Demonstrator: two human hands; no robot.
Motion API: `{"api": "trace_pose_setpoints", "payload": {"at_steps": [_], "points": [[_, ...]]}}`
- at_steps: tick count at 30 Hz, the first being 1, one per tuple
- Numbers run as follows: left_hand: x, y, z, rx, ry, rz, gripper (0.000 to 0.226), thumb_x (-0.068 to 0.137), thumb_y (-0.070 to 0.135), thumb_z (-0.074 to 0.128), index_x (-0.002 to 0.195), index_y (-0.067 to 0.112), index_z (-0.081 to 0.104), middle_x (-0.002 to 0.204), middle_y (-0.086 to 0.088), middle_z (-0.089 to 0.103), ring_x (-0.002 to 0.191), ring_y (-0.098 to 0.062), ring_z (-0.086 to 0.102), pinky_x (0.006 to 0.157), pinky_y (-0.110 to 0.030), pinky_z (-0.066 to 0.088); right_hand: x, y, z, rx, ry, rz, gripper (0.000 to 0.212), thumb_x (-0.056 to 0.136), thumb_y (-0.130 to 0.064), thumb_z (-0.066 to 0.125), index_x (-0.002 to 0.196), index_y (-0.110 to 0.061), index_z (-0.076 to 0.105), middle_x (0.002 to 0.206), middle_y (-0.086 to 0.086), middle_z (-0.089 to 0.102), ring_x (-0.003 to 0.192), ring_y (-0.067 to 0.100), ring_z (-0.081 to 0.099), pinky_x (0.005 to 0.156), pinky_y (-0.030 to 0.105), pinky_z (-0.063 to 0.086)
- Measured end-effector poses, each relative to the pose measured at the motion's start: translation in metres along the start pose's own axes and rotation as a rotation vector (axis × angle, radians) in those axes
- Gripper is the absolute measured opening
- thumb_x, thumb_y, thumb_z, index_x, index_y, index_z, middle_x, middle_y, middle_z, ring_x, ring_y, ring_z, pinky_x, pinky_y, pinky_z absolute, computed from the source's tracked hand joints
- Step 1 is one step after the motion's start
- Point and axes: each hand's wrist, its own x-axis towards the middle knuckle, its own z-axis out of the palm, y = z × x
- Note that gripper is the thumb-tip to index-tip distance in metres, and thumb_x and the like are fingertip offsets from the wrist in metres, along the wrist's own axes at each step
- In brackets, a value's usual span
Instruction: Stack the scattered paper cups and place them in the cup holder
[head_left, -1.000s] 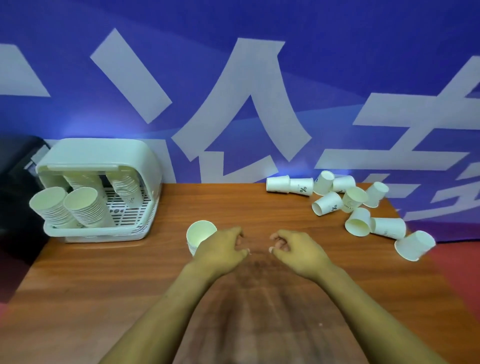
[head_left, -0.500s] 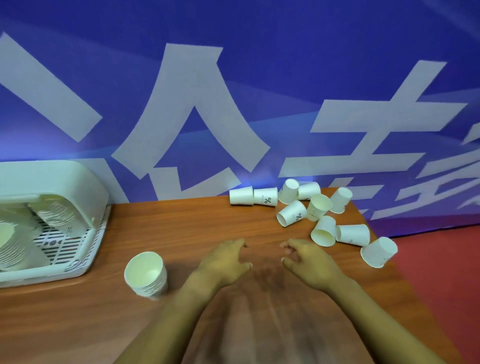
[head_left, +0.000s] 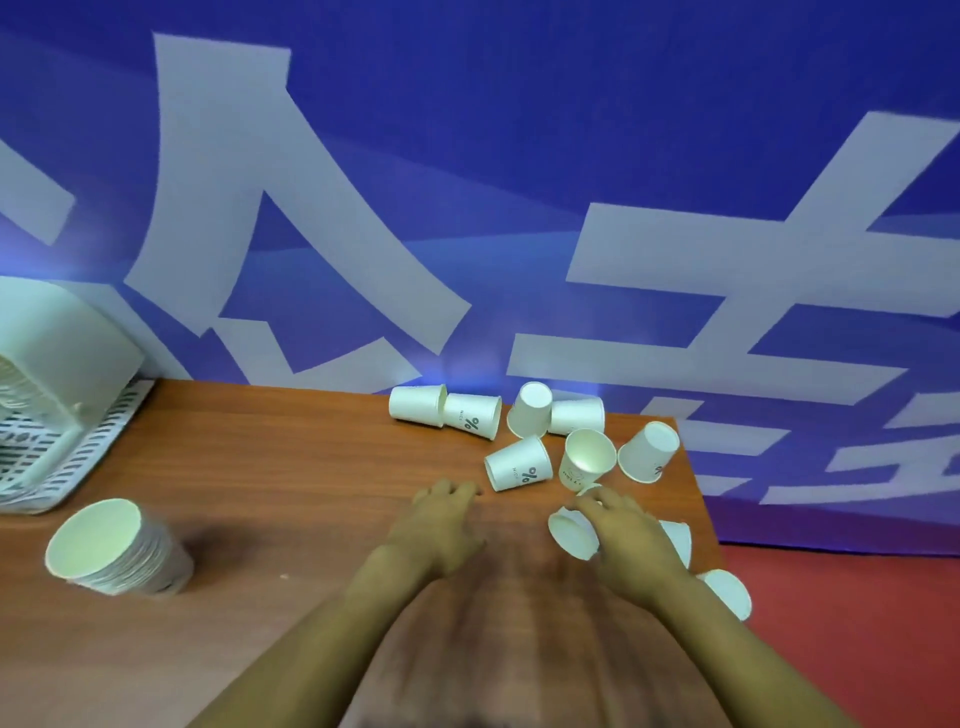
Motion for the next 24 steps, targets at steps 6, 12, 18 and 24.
{"api": "trace_pose_setpoints", "payload": {"at_steps": [6,12,18,24], "points": [[0.044,0.038,0.007,0.075,0.027,-0.041,0.066,0.088,0.035,0.056,0.146,0.025,0.027,0.143,-0.005,0.036,0.128,-0.029,0.036,0.107,-0.039,0.035,0.021,0.03,0.015,-0.089,-0.024,-0.142,0.063,0.084,-0.02,0.063,0.14,-0.031,0.036,0.152,-0.005,0.029,0.136,0.021,0.031,0.107,0.034,0.031],[0.098,0.059,0.016,0.125,0.067,-0.077,0.071,0.084,0.04,0.062,0.143,0.025,0.026,0.143,-0.006,0.035,0.129,-0.03,0.035,0.105,-0.042,0.035,0.048,0.047,0.029,-0.152,-0.044,-0.267,0.086,0.047,-0.016,0.087,0.125,-0.036,0.056,0.138,-0.004,0.052,0.122,0.024,0.052,0.089,0.041,0.047],[0.134,0.063,0.039,0.141,0.095,-0.084,0.088,0.081,0.05,0.065,0.149,0.026,0.015,0.151,-0.003,0.026,0.135,-0.028,0.029,0.109,-0.043,0.031,0.07,0.061,0.057,-0.136,-0.032,-0.366,0.099,0.022,-0.016,0.087,0.116,-0.033,0.062,0.122,-0.005,0.064,0.104,0.024,0.065,0.071,0.037,0.054],[0.15,0.055,0.054,0.166,0.119,-0.081,0.082,0.084,0.05,0.06,0.149,0.027,0.014,0.152,0.003,0.025,0.138,-0.024,0.026,0.108,-0.044,0.028,0.078,0.062,0.065,-0.109,0.05,-0.476,0.093,0.024,-0.015,0.085,0.112,-0.032,0.064,0.112,-0.009,0.067,0.095,0.021,0.068,0.069,0.035,0.055]]}}
